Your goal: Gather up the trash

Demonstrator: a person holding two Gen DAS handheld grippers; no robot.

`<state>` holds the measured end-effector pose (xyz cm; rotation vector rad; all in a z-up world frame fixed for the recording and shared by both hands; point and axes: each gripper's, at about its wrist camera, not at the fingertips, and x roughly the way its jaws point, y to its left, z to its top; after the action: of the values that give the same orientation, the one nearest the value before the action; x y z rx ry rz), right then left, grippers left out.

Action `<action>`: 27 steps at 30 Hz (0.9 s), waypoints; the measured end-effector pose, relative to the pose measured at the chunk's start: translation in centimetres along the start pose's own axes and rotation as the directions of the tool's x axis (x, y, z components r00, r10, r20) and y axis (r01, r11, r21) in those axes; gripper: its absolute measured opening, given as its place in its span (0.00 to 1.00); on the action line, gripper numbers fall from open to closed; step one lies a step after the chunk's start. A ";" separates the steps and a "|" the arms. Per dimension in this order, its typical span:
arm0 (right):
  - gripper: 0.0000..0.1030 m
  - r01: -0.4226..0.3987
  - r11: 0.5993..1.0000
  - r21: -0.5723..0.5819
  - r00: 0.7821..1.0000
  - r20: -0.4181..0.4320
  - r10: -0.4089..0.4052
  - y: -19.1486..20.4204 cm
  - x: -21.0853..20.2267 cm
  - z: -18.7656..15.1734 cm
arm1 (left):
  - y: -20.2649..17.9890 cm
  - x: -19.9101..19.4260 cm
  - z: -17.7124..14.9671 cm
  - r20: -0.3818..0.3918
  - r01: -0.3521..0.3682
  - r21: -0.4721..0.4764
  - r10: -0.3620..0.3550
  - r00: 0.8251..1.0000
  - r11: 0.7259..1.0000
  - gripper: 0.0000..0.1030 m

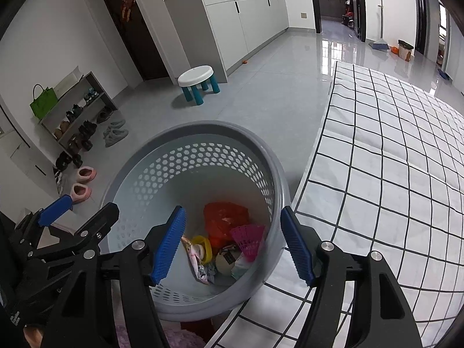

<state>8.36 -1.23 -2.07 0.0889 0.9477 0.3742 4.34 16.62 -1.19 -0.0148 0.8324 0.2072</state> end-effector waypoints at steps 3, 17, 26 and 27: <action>0.63 0.003 1.000 0.003 1.000 0.002 -0.003 -0.1 0.0 -0.1 | 0.1 0.0 0.0 0.000 -0.003 -0.003 0.003 1.000 1.000 0.93; 0.63 0.006 1.000 0.002 1.000 -0.002 -0.006 -0.2 0.1 -0.2 | 0.1 -0.1 0.0 0.002 -0.014 -0.007 0.014 1.000 1.000 0.94; 0.63 0.006 1.000 0.002 1.000 -0.002 -0.006 -0.1 0.1 -0.2 | 0.1 -0.1 0.0 0.002 -0.010 -0.009 0.010 1.000 1.000 0.94; 0.63 0.006 1.000 0.001 1.000 -0.003 -0.006 -0.1 0.1 -0.2 | 0.1 -0.1 0.0 0.002 -0.007 -0.009 0.007 1.000 1.000 0.94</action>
<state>8.32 -1.27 -2.26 0.0867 0.9506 0.3685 4.25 16.71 -1.05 -0.0202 0.8296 0.2175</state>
